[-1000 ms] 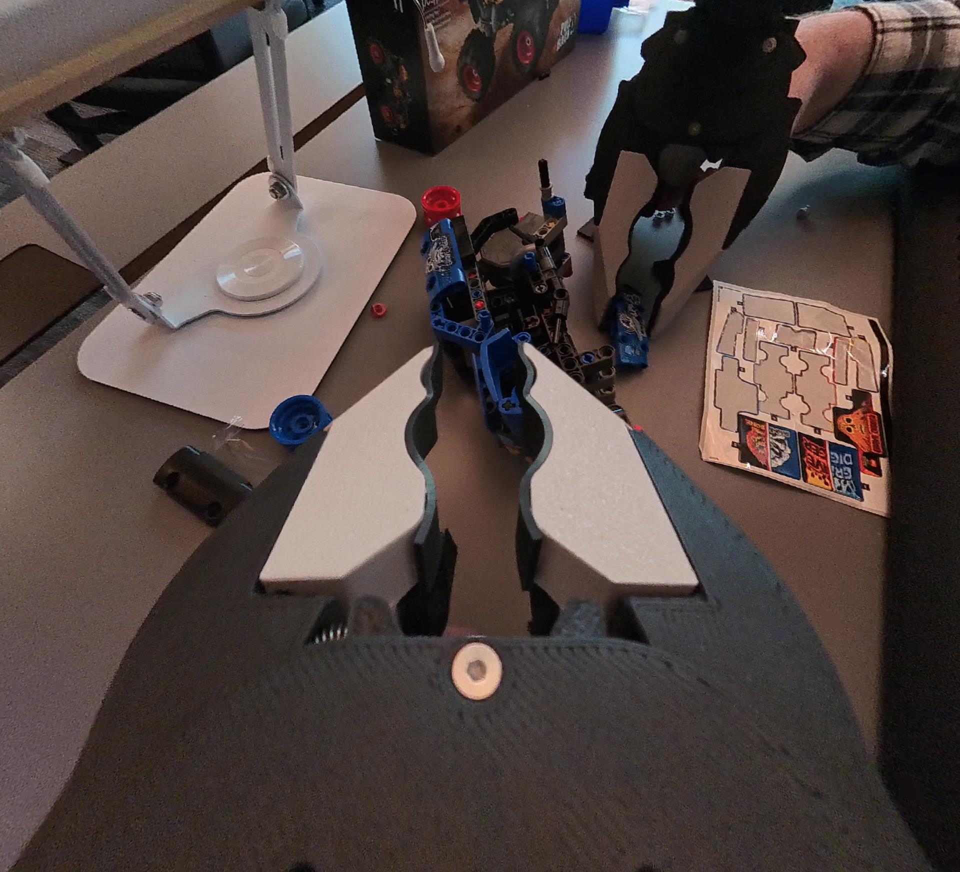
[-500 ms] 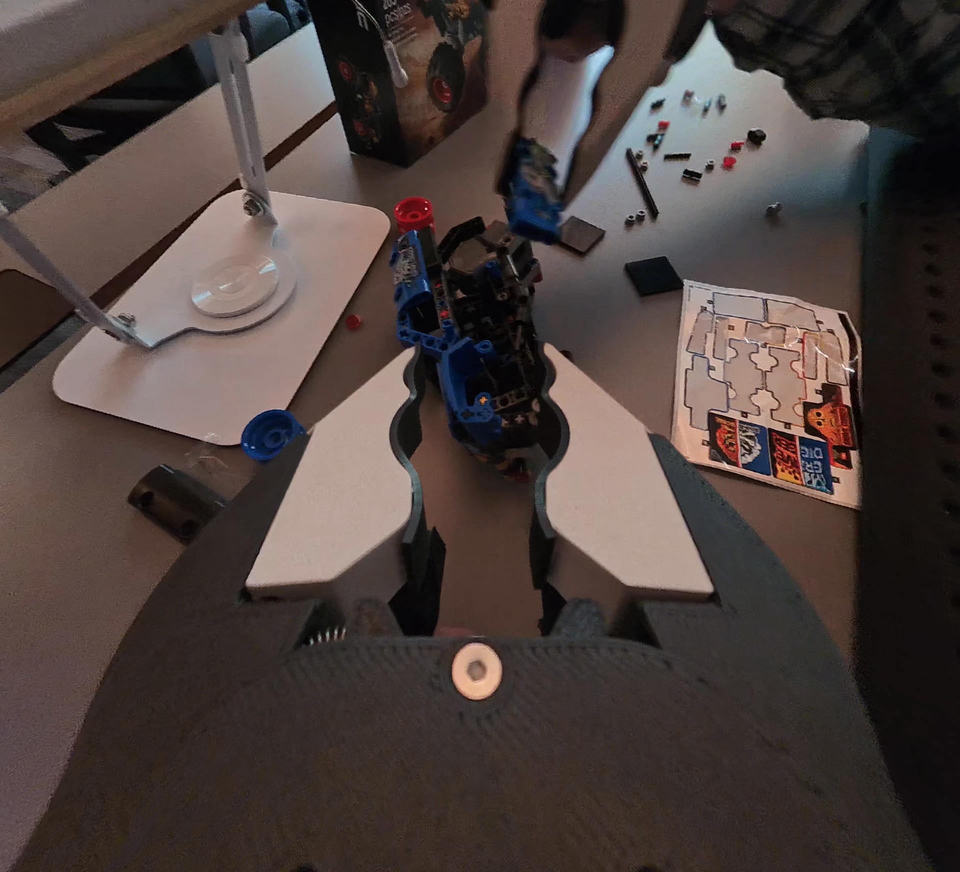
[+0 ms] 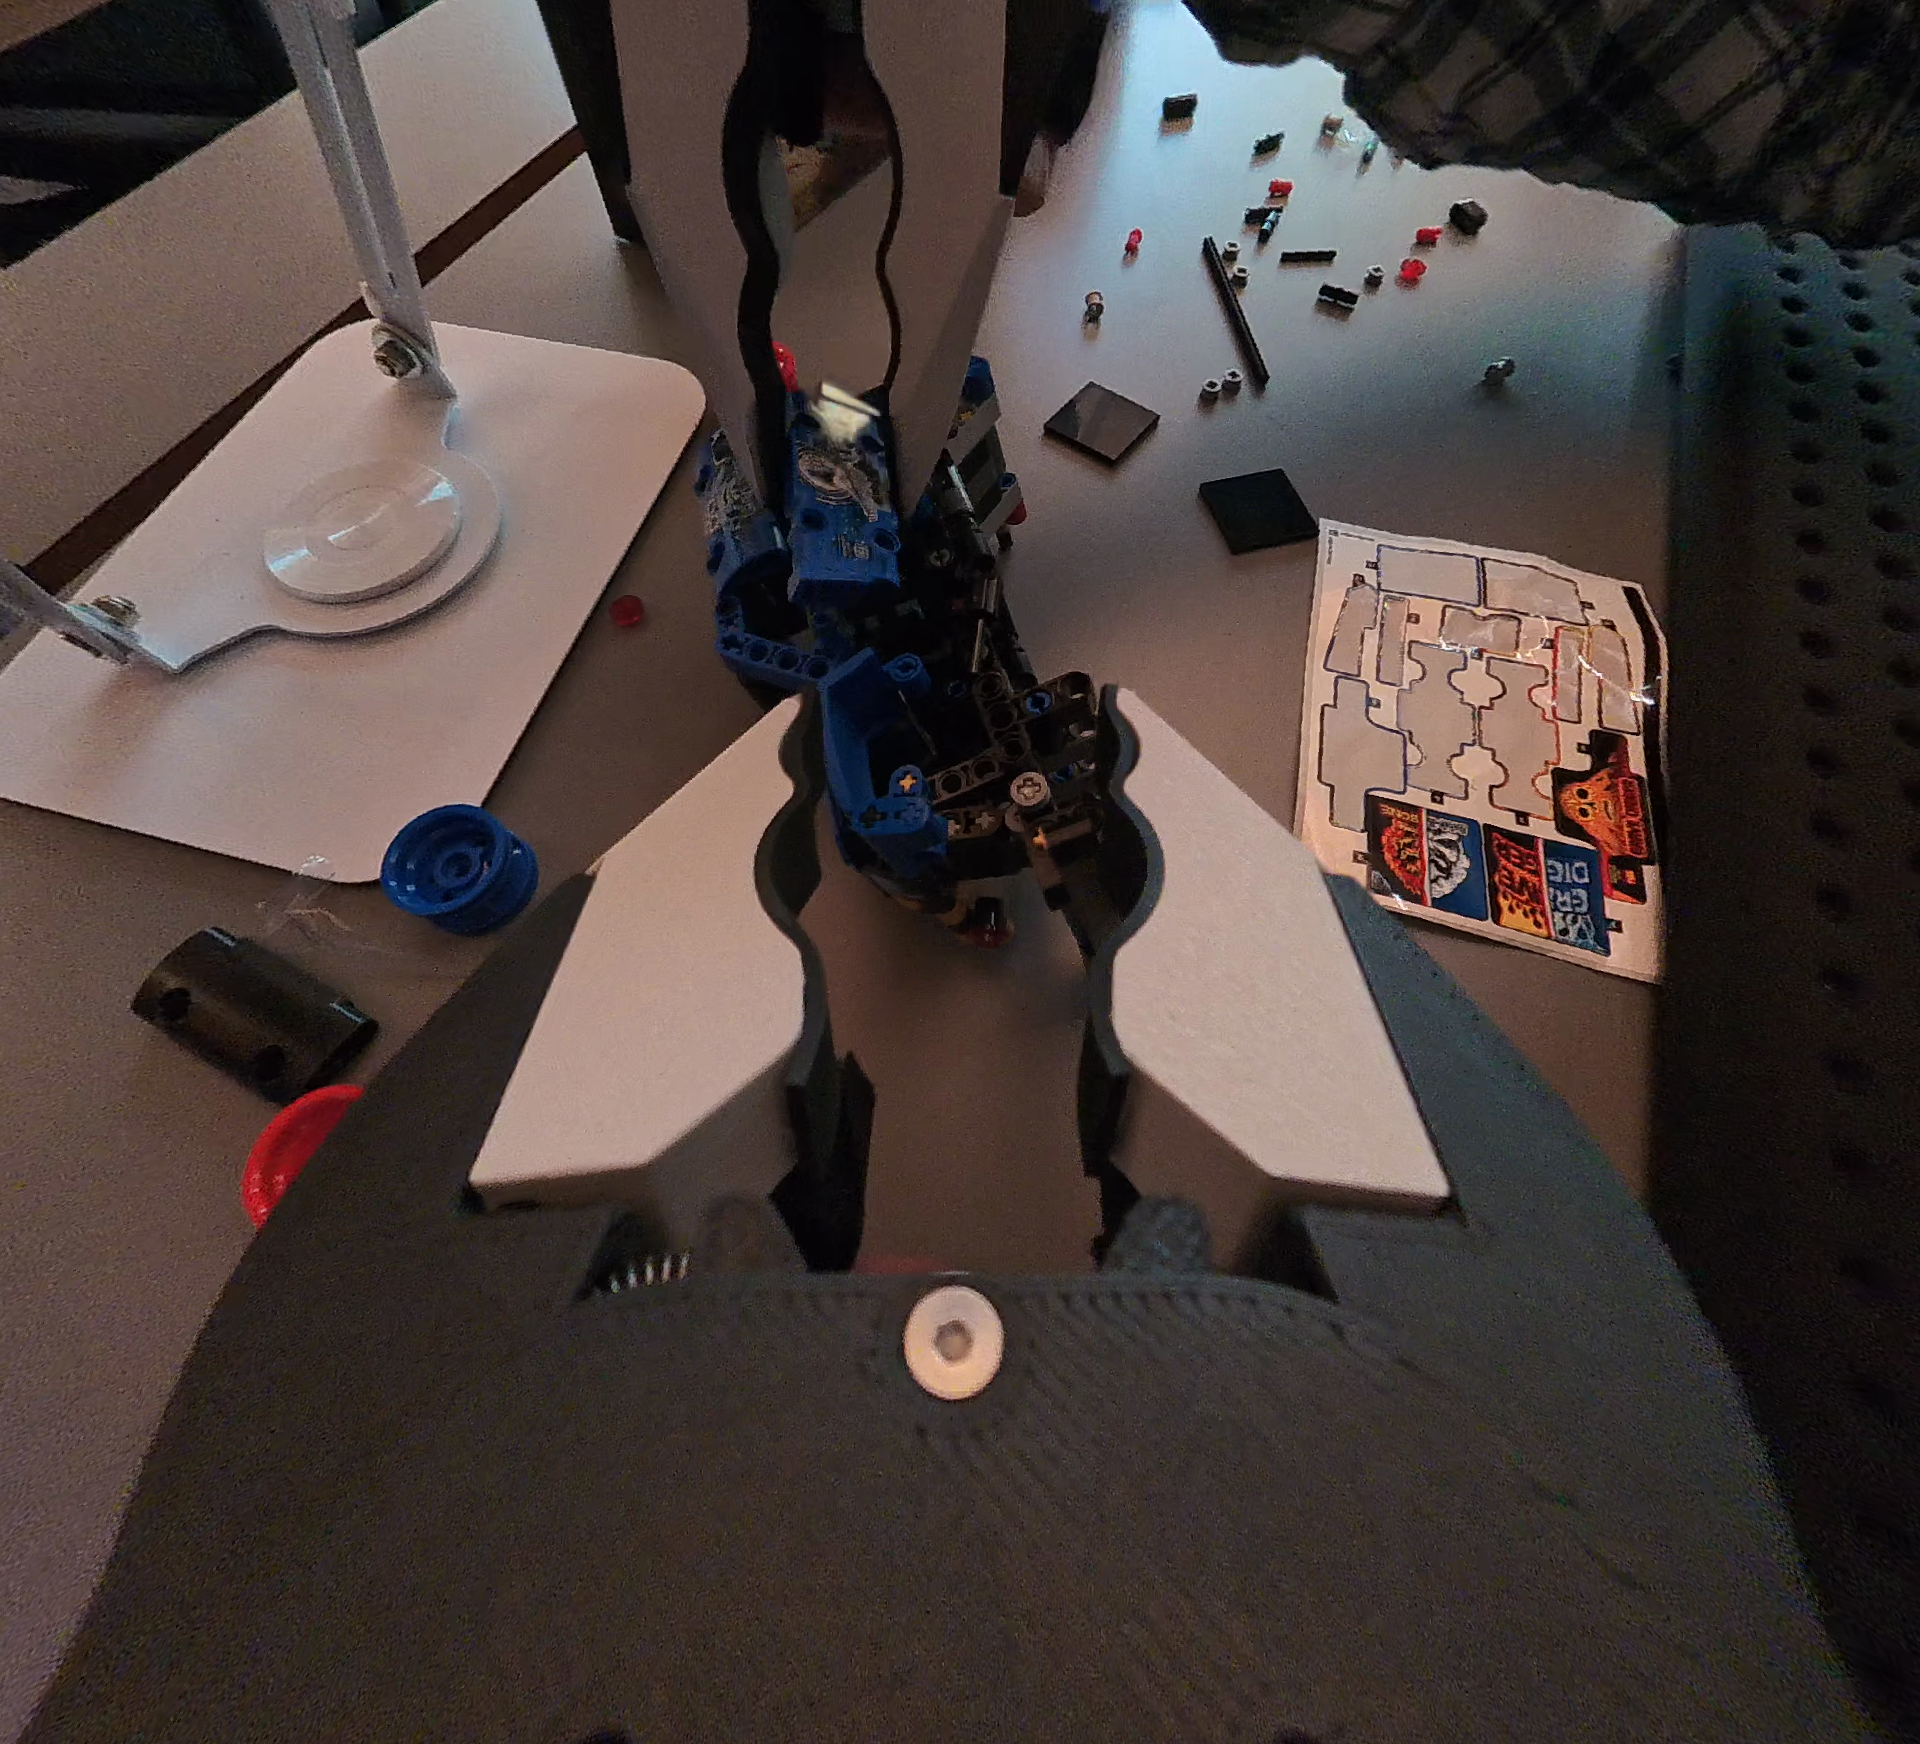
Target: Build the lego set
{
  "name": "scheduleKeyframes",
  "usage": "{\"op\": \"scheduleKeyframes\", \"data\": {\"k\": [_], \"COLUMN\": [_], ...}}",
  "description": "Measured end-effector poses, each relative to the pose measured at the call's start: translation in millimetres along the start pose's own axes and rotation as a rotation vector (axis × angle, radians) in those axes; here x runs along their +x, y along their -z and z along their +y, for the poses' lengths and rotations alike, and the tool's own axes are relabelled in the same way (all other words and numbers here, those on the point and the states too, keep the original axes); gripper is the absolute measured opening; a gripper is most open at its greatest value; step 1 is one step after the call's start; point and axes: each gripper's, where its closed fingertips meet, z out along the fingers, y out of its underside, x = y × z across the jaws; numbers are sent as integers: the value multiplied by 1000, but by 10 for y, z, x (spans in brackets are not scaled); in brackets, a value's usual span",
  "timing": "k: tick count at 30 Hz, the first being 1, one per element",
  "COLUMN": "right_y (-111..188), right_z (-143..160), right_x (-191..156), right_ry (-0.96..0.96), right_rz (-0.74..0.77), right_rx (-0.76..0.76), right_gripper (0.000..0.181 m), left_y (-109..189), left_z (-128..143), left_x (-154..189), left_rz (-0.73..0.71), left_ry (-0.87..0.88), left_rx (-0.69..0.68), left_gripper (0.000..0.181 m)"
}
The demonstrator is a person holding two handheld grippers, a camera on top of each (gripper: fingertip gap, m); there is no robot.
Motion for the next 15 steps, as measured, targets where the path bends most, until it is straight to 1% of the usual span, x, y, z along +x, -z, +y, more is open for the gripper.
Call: {"op": "scheduleKeyframes", "data": {"k": [4, 6, 8, 9, 13, 15], "right_y": [-27, -33, -29, -28, -11, -6], "right_z": [-6, -9, -16, -21, -25, -8], "right_x": [7, 7, 11, 10, 13, 30], "right_ry": [3, 4, 9, 11, 11, -1], "right_rz": [-35, -49, -57, -61, -68, -64], "right_rx": [-27, -43, -57, -62, -85, -96], "right_gripper": [24, 24, 24, 24, 24, 23], "left_y": [-13, -1, 6, -6, -57, -74], "left_z": [-21, -108, -223, -246, -304, -313], "left_x": [-17, -77, -118, -146, -230, -276], "left_rz": [-15, -57, -82, -101, -149, -159], "left_ry": [-7, -18, -27, -38, -65, -56], "left_rx": [10, 51, 109, 114, 116, 108], "left_gripper": [53, 55, 48, 47, 19, 19]}}
